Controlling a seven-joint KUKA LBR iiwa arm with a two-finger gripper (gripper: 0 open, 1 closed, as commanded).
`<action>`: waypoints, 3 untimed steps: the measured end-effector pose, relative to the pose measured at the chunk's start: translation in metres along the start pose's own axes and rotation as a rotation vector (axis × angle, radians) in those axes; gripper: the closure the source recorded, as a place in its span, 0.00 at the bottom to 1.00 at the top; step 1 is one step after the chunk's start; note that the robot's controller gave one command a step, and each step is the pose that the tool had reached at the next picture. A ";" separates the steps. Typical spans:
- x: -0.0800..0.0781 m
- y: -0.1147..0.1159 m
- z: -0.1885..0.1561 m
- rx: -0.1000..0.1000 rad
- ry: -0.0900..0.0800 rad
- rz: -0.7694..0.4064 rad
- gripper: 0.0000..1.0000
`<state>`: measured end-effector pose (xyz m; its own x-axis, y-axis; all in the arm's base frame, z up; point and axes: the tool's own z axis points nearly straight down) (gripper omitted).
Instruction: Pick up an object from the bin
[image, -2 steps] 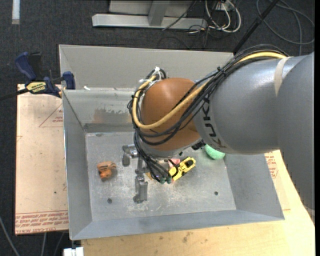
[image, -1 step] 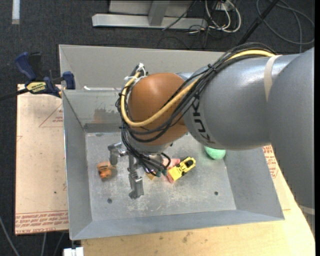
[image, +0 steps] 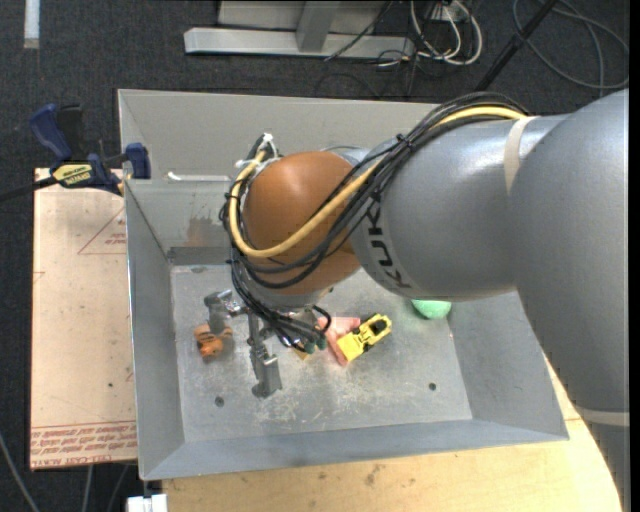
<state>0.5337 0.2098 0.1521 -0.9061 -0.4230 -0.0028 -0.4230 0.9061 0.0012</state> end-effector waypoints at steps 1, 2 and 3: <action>-0.019 -0.006 0.016 0.000 -0.001 0.246 0.00; -0.035 -0.011 0.029 0.000 -0.001 0.023 0.00; -0.068 -0.015 0.068 -0.001 0.000 -0.076 1.00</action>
Offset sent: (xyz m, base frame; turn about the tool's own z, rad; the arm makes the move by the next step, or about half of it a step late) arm 0.0551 0.0038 -0.0459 -0.2505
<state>0.6013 0.2254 0.0845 -0.8716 -0.4902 -0.0032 -0.4902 0.8716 0.0017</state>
